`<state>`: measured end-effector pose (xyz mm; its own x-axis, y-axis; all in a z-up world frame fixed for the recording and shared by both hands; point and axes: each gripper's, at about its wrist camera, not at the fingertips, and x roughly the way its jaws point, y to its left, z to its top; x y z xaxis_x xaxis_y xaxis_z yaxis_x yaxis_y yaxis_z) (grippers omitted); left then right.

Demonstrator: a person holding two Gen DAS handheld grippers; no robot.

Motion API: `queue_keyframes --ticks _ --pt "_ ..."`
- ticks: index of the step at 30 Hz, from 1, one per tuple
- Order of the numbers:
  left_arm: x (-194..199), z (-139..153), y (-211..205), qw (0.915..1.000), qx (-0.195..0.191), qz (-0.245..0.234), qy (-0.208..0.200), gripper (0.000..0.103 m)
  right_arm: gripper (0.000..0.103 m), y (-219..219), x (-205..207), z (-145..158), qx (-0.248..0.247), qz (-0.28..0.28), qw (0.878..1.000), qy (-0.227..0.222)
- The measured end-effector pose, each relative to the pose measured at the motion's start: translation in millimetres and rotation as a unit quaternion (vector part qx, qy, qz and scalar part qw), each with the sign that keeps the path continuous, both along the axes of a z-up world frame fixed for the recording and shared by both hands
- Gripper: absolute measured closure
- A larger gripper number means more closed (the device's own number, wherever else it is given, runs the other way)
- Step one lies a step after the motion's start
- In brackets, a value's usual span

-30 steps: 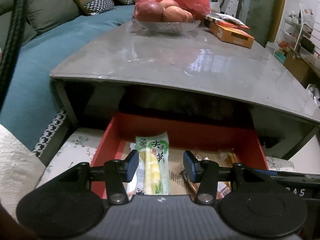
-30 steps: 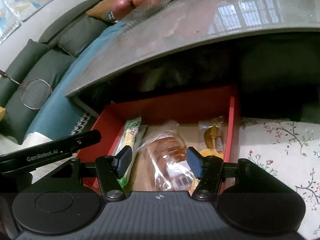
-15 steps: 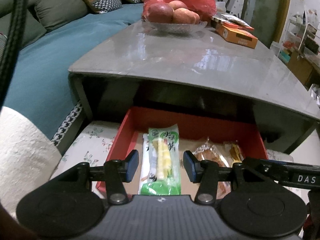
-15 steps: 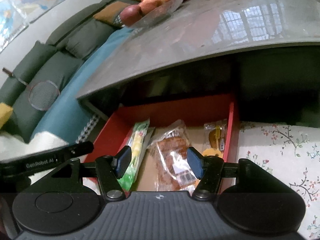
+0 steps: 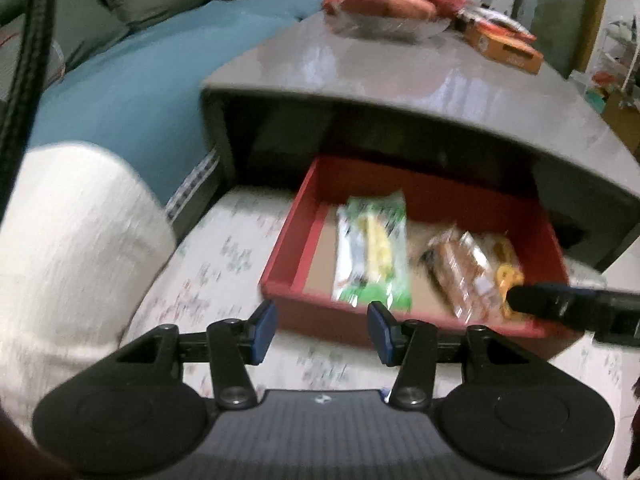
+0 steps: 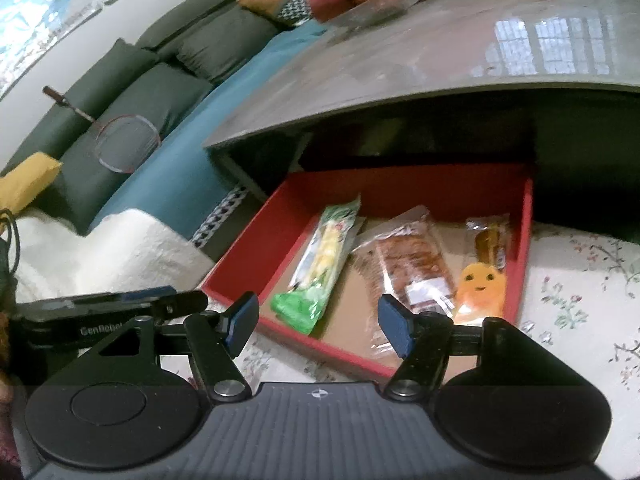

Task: Organize snacks
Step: 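Move the left tool to the red chip bag while the right tool approaches the blue sausage pack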

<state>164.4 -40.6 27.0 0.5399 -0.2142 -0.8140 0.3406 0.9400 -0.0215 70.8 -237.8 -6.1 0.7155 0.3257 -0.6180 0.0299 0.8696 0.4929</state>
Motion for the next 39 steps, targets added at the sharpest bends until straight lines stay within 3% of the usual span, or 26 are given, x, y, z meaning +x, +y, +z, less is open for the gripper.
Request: queue_keyframes --ticks 12,16,24,28,31,36,39 --pt "-38 -54 21 0.996 0.044 0.031 0.072 0.06 0.028 34 -12 -5 -0.016 0.051 0.998 0.02" --pt "-38 -63 19 0.9944 0.064 0.04 0.075 0.059 0.027 39 -16 -7 -0.015 0.058 0.998 0.026" --pt "-35 -69 26 0.9939 0.055 0.052 0.08 0.045 0.025 50 -14 -12 -0.013 0.069 0.997 0.033" --pt "-36 -76 19 0.9935 0.073 0.048 0.073 0.046 0.025 55 -11 -17 -0.018 0.076 0.996 0.041" --pt "-39 -74 15 0.9937 0.082 0.038 0.066 0.055 0.023 56 -10 -19 -0.019 0.076 0.996 0.045" --pt "-47 -66 20 0.995 0.066 0.02 0.073 0.079 0.022 59 -7 -23 -0.02 0.08 0.995 0.057" --pt "-52 -62 28 0.9954 0.061 0.018 0.071 0.086 0.022 65 -7 -26 -0.018 0.087 0.994 0.065"
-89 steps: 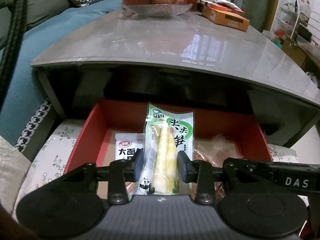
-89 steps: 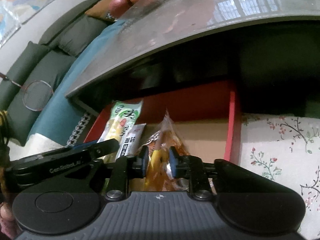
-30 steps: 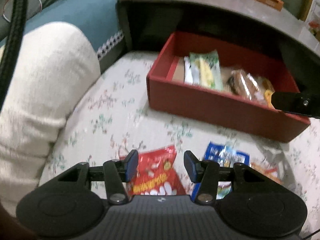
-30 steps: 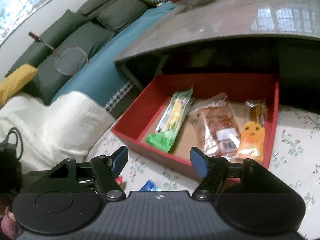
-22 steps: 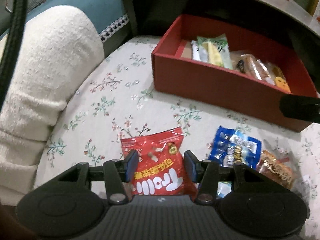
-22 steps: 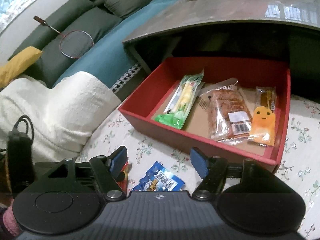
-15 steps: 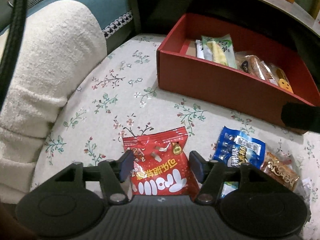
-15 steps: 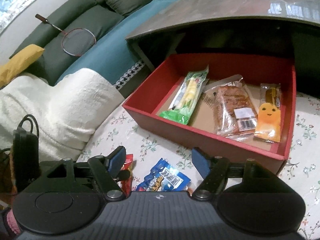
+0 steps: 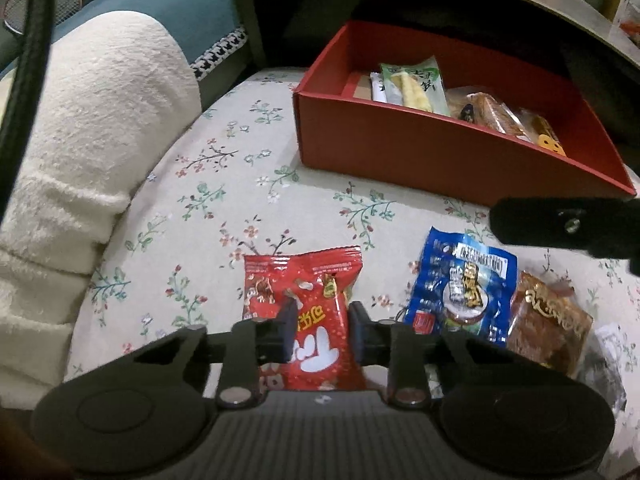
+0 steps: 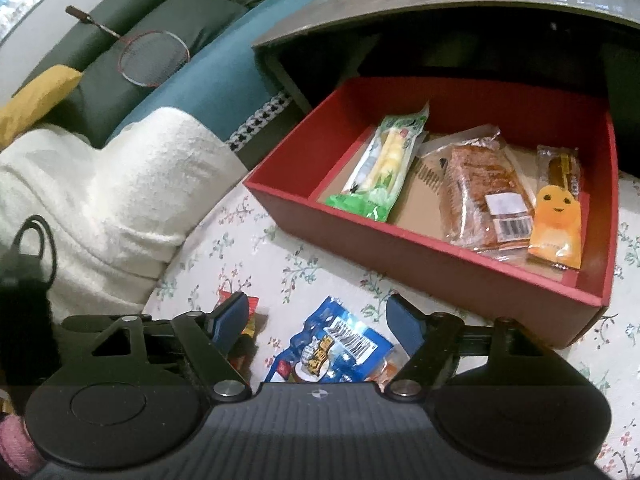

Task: Organize snacks
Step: 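Move the left tool to the red chip bag while the right tool approaches the blue sausage pack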

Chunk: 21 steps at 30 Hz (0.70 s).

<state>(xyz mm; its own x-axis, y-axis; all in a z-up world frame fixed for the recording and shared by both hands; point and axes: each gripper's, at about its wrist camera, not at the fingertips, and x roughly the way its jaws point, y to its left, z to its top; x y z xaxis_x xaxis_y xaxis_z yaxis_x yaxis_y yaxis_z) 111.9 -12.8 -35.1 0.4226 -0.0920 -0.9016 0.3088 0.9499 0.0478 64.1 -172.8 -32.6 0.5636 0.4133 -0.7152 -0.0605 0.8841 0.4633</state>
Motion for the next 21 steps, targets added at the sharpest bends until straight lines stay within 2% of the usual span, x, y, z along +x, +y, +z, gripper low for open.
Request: queue_keyframes --ticks 3,8,14,19,21 --pt "-2 7 11 0.9998 -0.019 0.005 -0.001 0.091 0.022 7 1 -6 0.004 0.005 1.0 0.013" --pt "-4 10 26 0.9996 -0.027 0.008 -0.004 0.092 0.022 26 2 -15 -0.028 0.021 0.999 0.028" --pt "-2 14 41 0.9995 -0.028 0.015 -0.007 0.085 0.02 38 4 -21 -0.062 0.028 0.997 0.046" --pt "5 -1 45 0.9996 -0.018 0.011 0.02 0.08 0.016 39 8 -22 -0.076 0.026 0.995 0.058" --pt "4 2 45 0.9997 -0.016 0.006 0.017 0.079 0.015 45 10 -23 -0.091 0.027 0.994 0.06"
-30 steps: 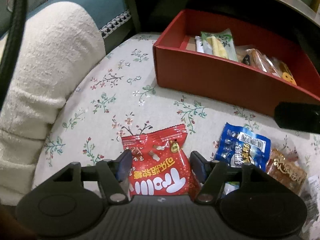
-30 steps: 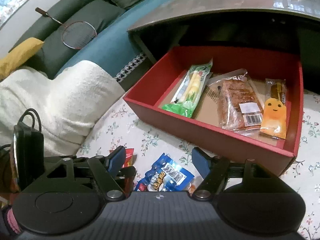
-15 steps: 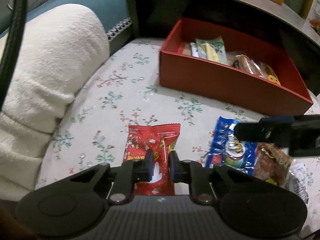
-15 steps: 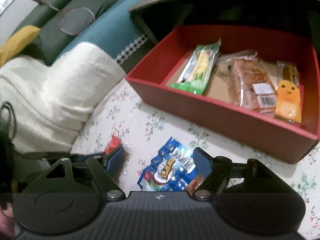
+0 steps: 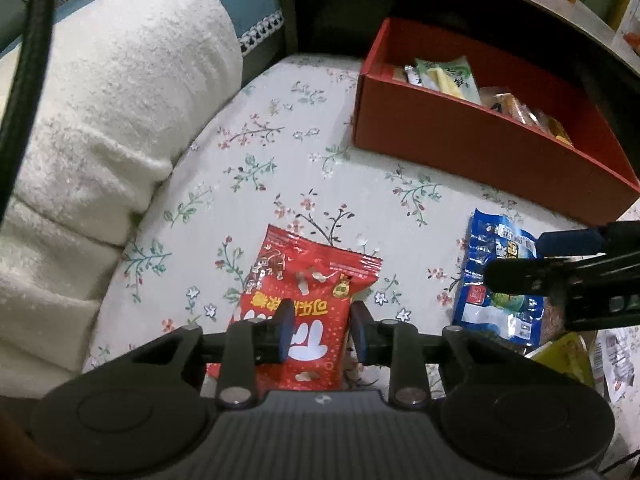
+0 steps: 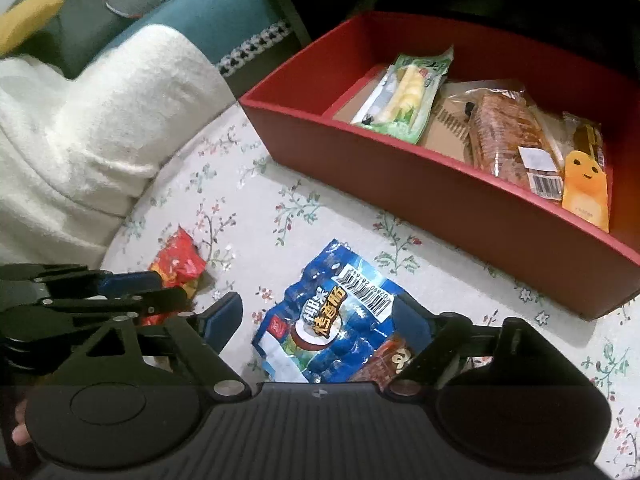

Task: Organize snacks
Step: 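Move the left tool to the red chip bag while the right tool approaches the blue sausage pack, then close the left tool on the red chip bag while the right tool grasps the blue pack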

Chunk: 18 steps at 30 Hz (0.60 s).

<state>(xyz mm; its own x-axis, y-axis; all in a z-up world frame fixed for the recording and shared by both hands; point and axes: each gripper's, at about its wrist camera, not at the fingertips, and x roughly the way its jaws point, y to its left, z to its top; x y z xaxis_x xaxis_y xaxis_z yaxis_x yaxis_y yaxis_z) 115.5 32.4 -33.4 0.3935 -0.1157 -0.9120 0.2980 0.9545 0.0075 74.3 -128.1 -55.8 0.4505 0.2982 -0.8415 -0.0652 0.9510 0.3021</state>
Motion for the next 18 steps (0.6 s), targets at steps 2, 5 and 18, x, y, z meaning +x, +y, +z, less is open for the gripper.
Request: queue_keyframes --ticks 2,5,18 --pt "-1 7 4 0.9999 -0.011 0.001 -0.009 0.077 0.013 6 2 -3 -0.014 0.006 1.0 0.002" --pt "0 16 13 0.9996 -0.021 0.01 -0.019 0.068 0.012 8 3 -1 -0.027 0.008 1.0 -0.002" --pt "8 10 30 0.9988 -0.034 0.034 0.004 0.067 0.006 17 12 -6 0.006 0.008 1.0 0.007"
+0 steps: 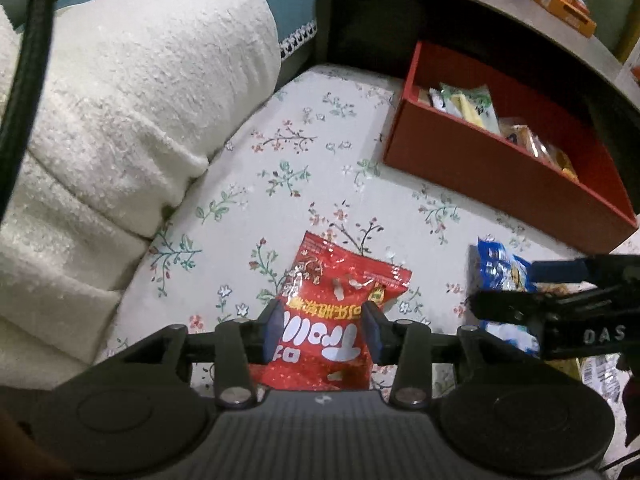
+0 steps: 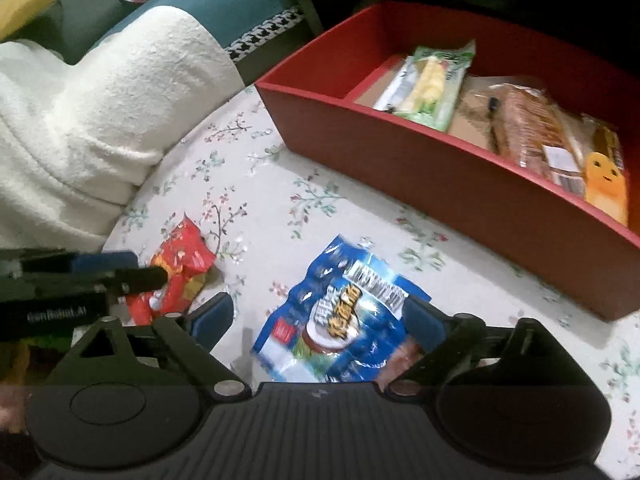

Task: Organize snacks
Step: 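Close the left tool on the red chip bag while the right tool grasps the blue pack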

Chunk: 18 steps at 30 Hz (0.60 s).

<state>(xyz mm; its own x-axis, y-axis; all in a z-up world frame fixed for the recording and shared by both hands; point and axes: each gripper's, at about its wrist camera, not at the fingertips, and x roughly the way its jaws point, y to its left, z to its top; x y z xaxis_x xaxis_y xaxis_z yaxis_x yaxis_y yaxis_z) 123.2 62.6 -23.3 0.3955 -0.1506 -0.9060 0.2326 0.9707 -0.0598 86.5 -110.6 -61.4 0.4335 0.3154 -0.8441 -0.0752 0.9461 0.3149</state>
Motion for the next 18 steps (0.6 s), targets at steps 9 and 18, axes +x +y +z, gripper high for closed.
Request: queue_keyframes --ticks 9,18 --pt "2 2 6 0.9999 -0.012 0.009 0.004 0.067 0.007 14 10 17 0.013 0.021 0.999 -0.045" --pt "-1 3 11 0.9998 -0.013 0.013 0.004 0.067 0.007 31 -10 1 -0.071 0.06 0.996 -0.016"
